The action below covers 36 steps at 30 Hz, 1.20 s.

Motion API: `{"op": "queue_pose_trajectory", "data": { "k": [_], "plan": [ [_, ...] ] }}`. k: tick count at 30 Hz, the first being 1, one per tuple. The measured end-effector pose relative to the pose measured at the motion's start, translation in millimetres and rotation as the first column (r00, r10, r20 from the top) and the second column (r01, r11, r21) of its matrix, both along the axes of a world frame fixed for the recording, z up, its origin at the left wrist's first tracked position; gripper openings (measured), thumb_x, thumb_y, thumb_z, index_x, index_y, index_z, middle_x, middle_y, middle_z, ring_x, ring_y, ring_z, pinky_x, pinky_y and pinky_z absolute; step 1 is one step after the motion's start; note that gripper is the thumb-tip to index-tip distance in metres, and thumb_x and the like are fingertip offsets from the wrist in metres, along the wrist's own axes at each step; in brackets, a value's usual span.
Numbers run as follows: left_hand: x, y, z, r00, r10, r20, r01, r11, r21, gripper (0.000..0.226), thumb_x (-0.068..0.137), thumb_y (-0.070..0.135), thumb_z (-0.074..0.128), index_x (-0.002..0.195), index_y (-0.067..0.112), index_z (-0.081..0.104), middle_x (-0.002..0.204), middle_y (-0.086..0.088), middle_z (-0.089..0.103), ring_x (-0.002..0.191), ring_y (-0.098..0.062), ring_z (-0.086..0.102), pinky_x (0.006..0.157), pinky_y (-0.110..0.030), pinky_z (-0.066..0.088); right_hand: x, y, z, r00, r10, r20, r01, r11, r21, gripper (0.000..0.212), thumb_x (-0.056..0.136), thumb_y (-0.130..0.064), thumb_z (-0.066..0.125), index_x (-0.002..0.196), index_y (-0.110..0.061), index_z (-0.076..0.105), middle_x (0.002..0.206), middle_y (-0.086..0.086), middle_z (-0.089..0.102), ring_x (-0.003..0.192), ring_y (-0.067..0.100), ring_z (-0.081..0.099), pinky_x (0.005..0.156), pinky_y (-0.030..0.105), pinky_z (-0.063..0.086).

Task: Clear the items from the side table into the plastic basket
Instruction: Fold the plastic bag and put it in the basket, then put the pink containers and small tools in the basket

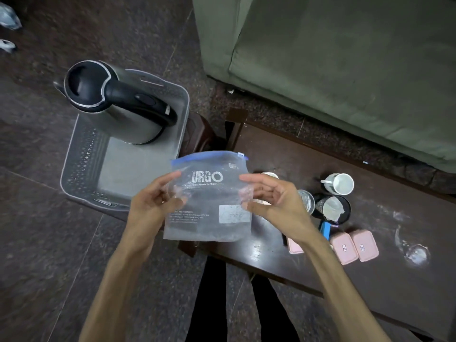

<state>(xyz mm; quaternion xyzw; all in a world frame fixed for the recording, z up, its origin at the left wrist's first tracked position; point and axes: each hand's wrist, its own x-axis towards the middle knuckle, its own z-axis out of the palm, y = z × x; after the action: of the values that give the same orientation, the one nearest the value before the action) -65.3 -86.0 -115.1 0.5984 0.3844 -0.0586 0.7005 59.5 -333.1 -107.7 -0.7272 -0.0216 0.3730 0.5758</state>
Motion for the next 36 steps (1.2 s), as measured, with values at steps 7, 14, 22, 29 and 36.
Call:
{"op": "queue_pose_trajectory", "data": {
  "k": [7, 14, 22, 29, 36],
  "plan": [
    [-9.5, 25.4, -0.8, 0.987, -0.093, -0.13, 0.14, 0.896, 0.421, 0.014, 0.082, 0.024, 0.086, 0.089, 0.032, 0.076, 0.105, 0.002, 0.063, 0.094, -0.018, 0.068, 0.077, -0.043, 0.065, 2.7, 30.8, -5.7, 0.97, 0.141, 0.2, -0.105, 0.978, -0.182, 0.015, 0.083, -0.006, 0.084, 0.087, -0.02, 0.084, 0.088, -0.007, 0.07, 0.079, 0.005, 0.064, 0.077, 0.013, 0.048],
    [-14.1, 82.3, -5.1, 0.996, 0.086, -0.012, -0.071, 0.884, 0.461, 0.013, 0.093, 0.028, 0.07, 0.094, 0.014, 0.072, 0.083, 0.012, 0.075, 0.072, 0.001, 0.064, 0.06, -0.01, 0.049, -13.9, 111.0, -21.1, 0.997, 0.066, -0.045, -0.068, 0.997, -0.045, 0.004, 0.098, -0.018, 0.066, 0.1, -0.016, 0.064, 0.088, 0.01, 0.081, 0.088, 0.032, 0.078, 0.082, 0.056, 0.063],
    [-6.9, 180.0, -30.6, 0.941, 0.054, -0.334, 0.251, 0.551, 0.796, 0.061, 0.083, 0.04, 0.064, 0.137, 0.013, 0.056, 0.127, -0.024, 0.063, 0.116, -0.042, 0.06, 0.097, -0.051, 0.048, -40.7, 243.9, -62.4, 0.999, 0.044, 0.032, -0.033, 0.958, -0.284, 0.029, 0.094, -0.014, 0.067, 0.123, -0.018, 0.063, 0.102, 0.011, 0.08, 0.087, 0.022, 0.079, 0.079, 0.034, 0.065],
    [-18.9, 153.5, -72.8, 0.856, -0.189, -0.48, 0.516, 0.286, 0.807, 0.036, 0.071, 0.012, 0.088, 0.103, 0.003, 0.072, 0.104, -0.023, 0.061, 0.1, -0.049, 0.06, 0.08, -0.058, 0.053, -48.9, 273.6, -81.3, 0.818, 0.543, 0.187, -0.306, 0.688, -0.658, 0.048, 0.09, -0.002, 0.071, 0.131, 0.001, 0.047, 0.12, 0.025, 0.069, 0.111, 0.042, 0.07, 0.089, 0.049, 0.059],
    [-28.2, 119.6, -95.6, 0.777, -0.27, -0.568, 0.629, 0.361, 0.689, 0.036, 0.079, 0.005, 0.081, 0.112, -0.005, 0.07, 0.11, -0.032, 0.064, 0.108, -0.054, 0.06, 0.079, -0.06, 0.052, -53.1, 247.1, -73.9, 0.726, 0.603, 0.33, -0.308, 0.714, -0.629, 0.042, 0.085, -0.006, 0.076, 0.124, -0.003, 0.062, 0.126, 0.019, 0.054, 0.104, 0.038, 0.066, 0.084, 0.045, 0.059]
  ]
}}
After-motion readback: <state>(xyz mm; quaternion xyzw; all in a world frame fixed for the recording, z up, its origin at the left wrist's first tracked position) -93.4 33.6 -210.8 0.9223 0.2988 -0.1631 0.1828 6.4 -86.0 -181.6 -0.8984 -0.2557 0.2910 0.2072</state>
